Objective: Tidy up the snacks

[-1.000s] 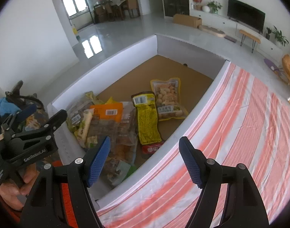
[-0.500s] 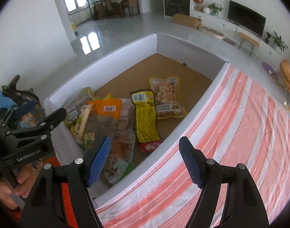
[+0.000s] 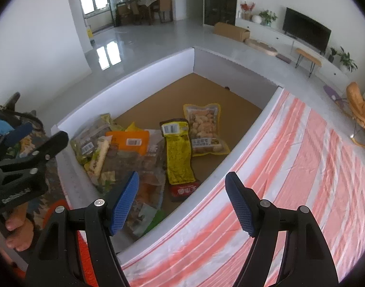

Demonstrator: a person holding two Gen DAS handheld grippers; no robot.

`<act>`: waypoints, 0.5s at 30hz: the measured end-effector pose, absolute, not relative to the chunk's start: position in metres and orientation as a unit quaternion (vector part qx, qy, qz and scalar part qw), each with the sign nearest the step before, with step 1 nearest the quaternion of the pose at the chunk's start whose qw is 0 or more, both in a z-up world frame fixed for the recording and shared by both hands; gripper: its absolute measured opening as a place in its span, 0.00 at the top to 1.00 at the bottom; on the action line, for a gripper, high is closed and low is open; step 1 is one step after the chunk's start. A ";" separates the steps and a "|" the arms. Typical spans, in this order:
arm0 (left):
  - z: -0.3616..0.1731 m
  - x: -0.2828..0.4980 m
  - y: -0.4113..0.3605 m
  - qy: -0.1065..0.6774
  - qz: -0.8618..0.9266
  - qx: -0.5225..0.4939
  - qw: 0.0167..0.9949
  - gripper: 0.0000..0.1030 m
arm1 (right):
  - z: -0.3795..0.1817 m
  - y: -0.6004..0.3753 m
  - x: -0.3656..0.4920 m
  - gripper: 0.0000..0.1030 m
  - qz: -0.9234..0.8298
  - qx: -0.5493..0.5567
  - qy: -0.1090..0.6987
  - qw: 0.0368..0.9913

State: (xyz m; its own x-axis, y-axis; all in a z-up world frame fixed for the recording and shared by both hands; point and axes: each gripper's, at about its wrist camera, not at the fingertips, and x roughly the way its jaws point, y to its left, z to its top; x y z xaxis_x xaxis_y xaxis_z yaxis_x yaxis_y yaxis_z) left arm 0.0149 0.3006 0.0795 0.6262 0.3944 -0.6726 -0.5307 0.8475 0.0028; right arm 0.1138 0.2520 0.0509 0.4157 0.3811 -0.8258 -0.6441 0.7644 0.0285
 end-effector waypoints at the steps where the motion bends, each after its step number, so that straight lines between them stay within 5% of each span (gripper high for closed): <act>1: 0.081 0.014 0.299 0.344 0.260 -0.094 0.897 0.00 | 0.051 0.252 0.113 0.24 0.309 -0.150 0.442 0.829; 15: 0.085 0.015 0.299 0.348 0.261 -0.094 0.896 0.00 | 0.050 0.258 0.111 0.24 0.312 -0.160 0.439 0.827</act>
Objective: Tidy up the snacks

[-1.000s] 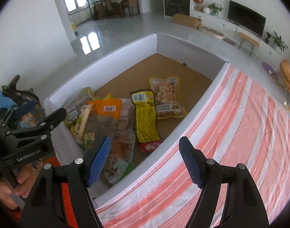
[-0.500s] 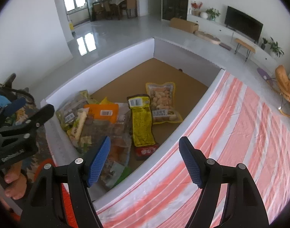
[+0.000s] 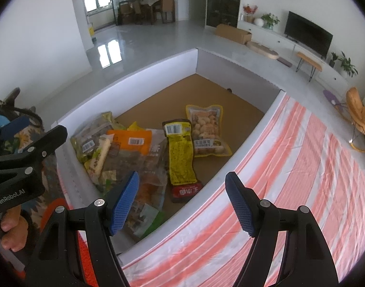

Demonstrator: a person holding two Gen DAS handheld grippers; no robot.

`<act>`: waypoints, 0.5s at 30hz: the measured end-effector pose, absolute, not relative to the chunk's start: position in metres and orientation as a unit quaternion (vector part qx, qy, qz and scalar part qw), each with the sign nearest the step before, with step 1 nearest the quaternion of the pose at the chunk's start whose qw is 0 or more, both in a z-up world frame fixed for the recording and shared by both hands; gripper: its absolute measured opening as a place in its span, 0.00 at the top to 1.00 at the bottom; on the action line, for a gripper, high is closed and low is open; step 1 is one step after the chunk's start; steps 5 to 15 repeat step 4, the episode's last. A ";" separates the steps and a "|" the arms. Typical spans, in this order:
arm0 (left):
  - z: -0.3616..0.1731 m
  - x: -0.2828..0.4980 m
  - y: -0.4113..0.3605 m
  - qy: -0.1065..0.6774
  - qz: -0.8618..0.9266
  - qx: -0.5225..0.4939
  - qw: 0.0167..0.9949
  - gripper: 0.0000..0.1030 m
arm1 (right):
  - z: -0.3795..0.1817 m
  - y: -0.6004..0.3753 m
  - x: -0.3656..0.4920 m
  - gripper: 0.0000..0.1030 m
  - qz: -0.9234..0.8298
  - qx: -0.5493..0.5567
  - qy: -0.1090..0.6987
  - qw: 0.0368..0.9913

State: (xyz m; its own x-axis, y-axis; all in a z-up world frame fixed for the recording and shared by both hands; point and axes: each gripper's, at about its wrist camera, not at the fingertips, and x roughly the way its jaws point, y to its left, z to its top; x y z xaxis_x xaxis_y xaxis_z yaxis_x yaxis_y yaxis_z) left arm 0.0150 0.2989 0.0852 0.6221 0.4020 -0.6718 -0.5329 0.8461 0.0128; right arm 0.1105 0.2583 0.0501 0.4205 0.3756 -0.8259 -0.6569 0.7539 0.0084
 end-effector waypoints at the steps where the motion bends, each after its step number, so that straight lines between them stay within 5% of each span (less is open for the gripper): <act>1: 0.085 0.015 0.299 0.346 0.262 -0.094 0.896 0.00 | 0.050 0.258 0.111 0.24 0.312 -0.160 0.439 0.827; 15: 0.083 0.014 0.296 0.345 0.270 -0.087 0.895 0.00 | 0.049 0.257 0.112 0.24 0.312 -0.158 0.440 0.827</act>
